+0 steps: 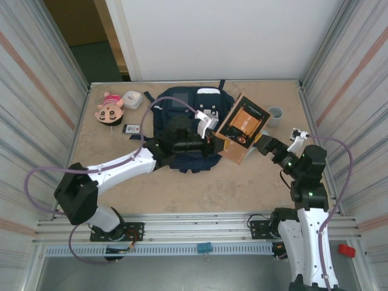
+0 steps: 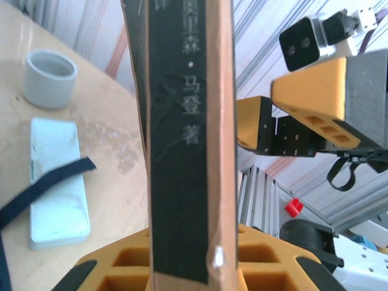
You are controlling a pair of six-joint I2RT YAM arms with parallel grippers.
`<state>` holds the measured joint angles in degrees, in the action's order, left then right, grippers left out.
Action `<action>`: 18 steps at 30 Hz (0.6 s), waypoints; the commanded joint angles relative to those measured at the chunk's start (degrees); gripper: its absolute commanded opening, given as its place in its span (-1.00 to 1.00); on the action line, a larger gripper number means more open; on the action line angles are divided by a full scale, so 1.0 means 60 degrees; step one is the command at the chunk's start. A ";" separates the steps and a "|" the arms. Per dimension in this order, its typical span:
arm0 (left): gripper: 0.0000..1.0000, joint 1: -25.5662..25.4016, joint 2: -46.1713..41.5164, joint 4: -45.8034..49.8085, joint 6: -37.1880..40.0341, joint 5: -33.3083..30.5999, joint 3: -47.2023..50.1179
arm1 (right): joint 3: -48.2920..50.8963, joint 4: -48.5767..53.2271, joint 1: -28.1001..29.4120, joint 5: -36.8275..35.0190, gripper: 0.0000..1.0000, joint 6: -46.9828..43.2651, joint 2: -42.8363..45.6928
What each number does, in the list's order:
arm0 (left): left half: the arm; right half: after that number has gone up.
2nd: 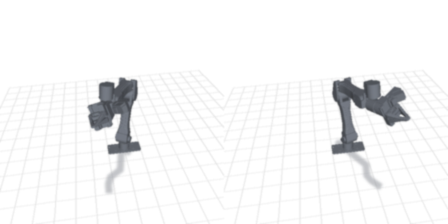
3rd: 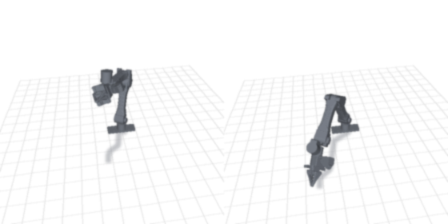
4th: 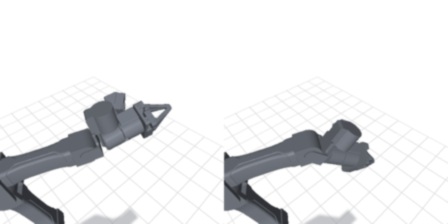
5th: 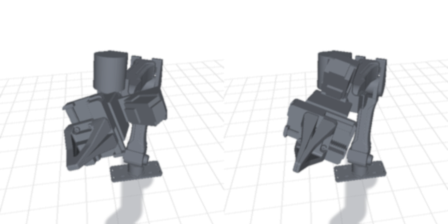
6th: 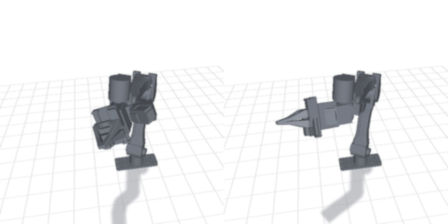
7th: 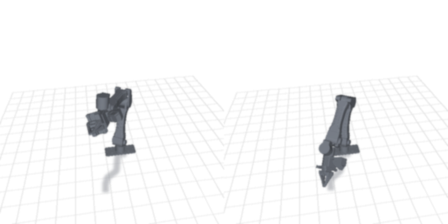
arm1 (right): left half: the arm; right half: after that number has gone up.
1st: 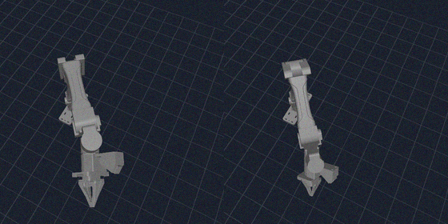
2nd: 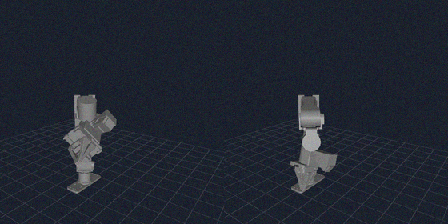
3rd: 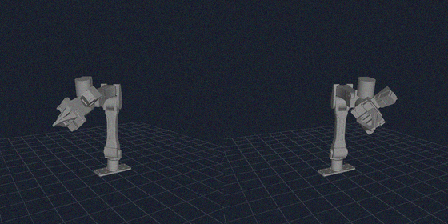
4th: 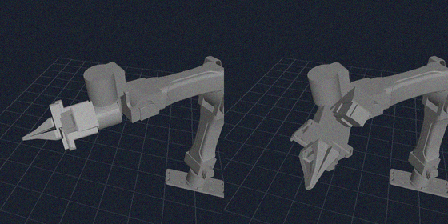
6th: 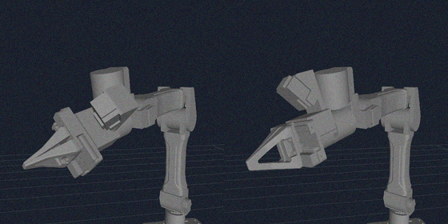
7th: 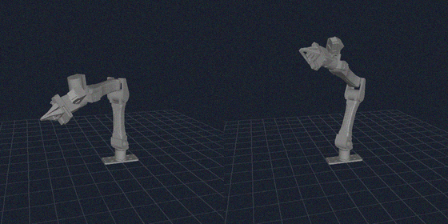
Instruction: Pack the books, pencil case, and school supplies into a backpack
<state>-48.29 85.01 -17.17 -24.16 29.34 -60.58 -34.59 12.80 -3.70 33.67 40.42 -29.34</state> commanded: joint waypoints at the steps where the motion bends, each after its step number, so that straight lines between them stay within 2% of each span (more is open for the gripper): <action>1: -0.89 0.0238 -0.0714 -0.1621 0.0189 0.0530 -0.0040 | 0.0047 -0.2409 0.0406 0.2064 0.99 0.0267 -0.0591; 5: -0.87 0.0329 -0.0896 -0.1964 0.0074 0.1155 -0.0139 | -0.0368 -0.2580 0.1185 0.2024 0.99 0.0107 -0.1539; 10: -0.86 0.0358 -0.0999 -0.2468 -0.0181 0.1561 -0.0212 | -0.0768 -0.3315 0.1664 0.2708 0.99 0.0246 -0.2697; 12: -0.85 0.0373 -0.1013 -0.2709 -0.0286 0.1722 -0.0205 | -0.0728 -0.4212 0.1715 0.3230 0.99 0.0622 -0.3059; 15: -0.85 0.0470 -0.1020 -0.2484 -0.0240 0.1514 -0.0157 | -0.0797 -0.5293 0.1863 0.4146 0.99 0.1030 -0.3311; 18: -0.85 0.0613 -0.1062 -0.2570 -0.0307 0.1143 0.0160 | -0.0944 -0.5312 0.2047 0.4233 0.99 0.0712 -0.3047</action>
<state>-45.30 81.84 -26.44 -25.71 36.38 -60.07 -37.17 -12.99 7.44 54.15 44.56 -49.36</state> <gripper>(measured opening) 0.187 0.995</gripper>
